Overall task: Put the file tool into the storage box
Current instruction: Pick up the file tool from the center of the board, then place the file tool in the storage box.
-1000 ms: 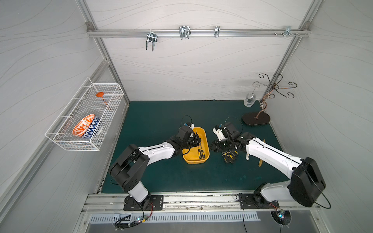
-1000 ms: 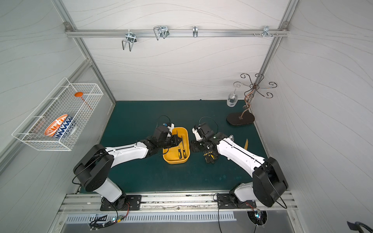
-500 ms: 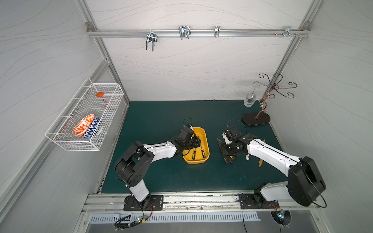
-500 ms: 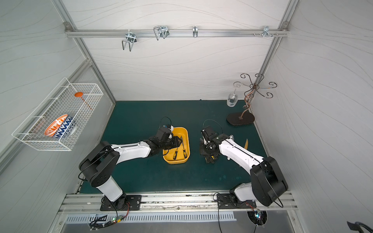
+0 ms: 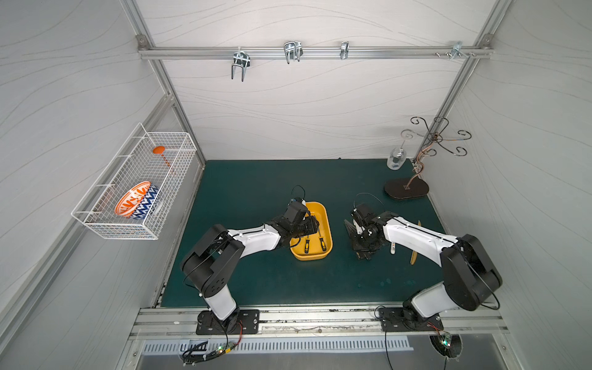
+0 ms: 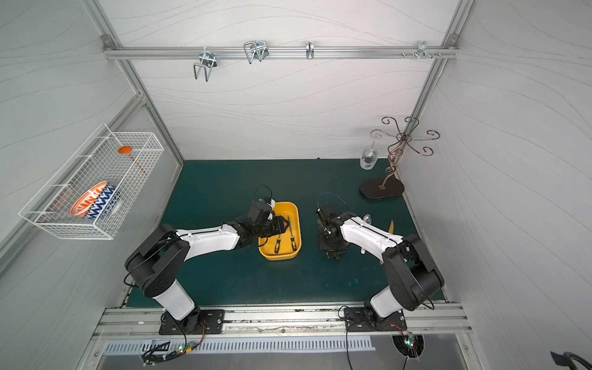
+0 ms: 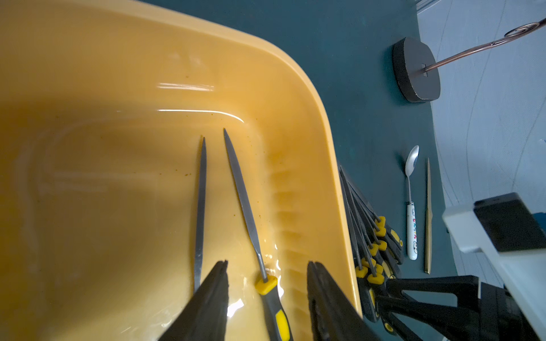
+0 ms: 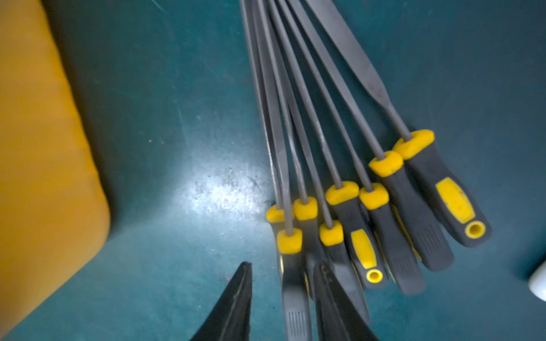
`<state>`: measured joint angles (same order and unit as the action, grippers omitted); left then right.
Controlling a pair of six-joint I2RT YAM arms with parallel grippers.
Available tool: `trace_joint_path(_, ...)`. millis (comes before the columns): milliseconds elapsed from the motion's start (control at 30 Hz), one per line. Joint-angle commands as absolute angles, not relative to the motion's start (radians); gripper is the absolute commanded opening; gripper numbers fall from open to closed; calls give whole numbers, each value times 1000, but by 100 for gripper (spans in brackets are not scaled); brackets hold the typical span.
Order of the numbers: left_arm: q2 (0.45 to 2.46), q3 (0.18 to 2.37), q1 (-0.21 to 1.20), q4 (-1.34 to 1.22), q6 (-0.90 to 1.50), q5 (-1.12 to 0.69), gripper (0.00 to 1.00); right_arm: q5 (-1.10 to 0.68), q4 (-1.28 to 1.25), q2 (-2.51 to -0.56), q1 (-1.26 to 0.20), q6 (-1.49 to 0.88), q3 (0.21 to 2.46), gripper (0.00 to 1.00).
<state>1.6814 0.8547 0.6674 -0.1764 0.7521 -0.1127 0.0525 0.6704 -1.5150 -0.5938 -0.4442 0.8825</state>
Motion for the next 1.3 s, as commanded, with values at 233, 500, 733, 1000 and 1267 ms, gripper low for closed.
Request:
trace_joint_path(233,1620,851,664,-195,740,-83,49,50,666,-1549,-589,-443,839,17)
trace_joint_path(500,1587,838,663,-210,735,-103,56,-44,609,-1457,-586,-451,848,9)
trace_joint_path(733,1528,822,663,-272,726,-157,67,-180,544,-1357,-586,-435,875,9)
trace_joint_path(1000,1503,815,663,-358,741,-240,71,-356,475,-1343,-599,-400,925,10)
trace_joint_path(1267,1503,810,663,-370,741,-248,71,-397,426,-1379,-687,-379,990,10)
